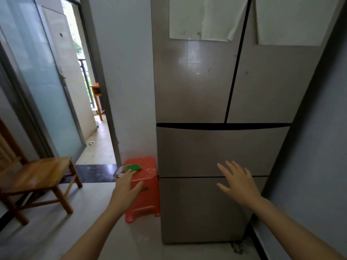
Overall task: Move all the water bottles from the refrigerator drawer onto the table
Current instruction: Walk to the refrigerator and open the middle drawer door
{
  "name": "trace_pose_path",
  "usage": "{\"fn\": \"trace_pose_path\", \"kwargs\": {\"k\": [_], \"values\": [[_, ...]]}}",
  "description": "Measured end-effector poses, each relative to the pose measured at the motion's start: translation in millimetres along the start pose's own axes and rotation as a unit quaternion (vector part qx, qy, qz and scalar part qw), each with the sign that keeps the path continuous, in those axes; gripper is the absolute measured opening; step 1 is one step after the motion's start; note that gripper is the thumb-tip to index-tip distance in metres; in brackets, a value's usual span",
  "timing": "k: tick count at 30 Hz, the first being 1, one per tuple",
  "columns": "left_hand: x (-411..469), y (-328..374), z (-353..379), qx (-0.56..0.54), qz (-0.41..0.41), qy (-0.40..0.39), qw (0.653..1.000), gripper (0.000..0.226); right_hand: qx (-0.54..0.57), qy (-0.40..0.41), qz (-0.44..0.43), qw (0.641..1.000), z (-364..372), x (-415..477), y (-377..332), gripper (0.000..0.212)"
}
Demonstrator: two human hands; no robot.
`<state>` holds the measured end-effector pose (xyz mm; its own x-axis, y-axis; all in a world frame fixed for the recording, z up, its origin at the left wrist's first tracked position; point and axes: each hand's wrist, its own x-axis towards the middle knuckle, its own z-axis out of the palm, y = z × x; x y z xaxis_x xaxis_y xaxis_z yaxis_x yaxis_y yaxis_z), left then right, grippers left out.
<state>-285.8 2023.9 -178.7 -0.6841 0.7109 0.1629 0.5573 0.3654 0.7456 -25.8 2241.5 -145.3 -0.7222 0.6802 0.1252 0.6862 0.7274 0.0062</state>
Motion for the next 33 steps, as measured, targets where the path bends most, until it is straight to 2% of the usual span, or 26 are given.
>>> {"fn": "trace_pose_path", "kwargs": {"k": [3,6,9,11,22,26,30,33], "values": [[20.2,-6.1,13.7,-0.018,-0.016,-0.023,0.999,0.057,0.013,-0.027,0.013,0.999,11.6,17.9,1.3,0.066],[51.6,-14.2,26.5,-0.023,-0.033,-0.024,0.999,0.062,0.038,-0.033,0.028,0.998,17.6,46.0,-3.0,0.066],[78.4,-9.1,35.3,-0.038,-0.044,-0.032,0.998,0.043,0.039,-0.035,0.02,0.998,20.3,67.2,-10.6,0.065],[100.6,-2.8,40.2,-0.059,-0.046,-0.036,0.997,0.039,0.039,-0.032,0.021,0.999,21.5,88.6,-15.5,0.065],[206.2,-5.0,51.4,-0.104,-0.009,-0.098,0.99,0.06,0.007,0.005,0.027,1.0,2.9,203.8,-59.1,0.063],[240.3,-6.0,58.8,-0.143,-0.004,-0.088,0.986,0.073,0.003,0.007,0.042,0.999,13.4,220.9,-70.3,0.062],[255.7,0.2,70.1,-0.216,-0.015,-0.105,0.971,0.067,0.012,-0.008,0.06,0.998,23.1,232.7,-71.5,0.063],[263.1,-5.2,77.4,-0.233,-0.016,-0.086,0.969,0.061,0.061,-0.006,0.077,0.995,35.8,234.8,-74.4,0.064]]}}
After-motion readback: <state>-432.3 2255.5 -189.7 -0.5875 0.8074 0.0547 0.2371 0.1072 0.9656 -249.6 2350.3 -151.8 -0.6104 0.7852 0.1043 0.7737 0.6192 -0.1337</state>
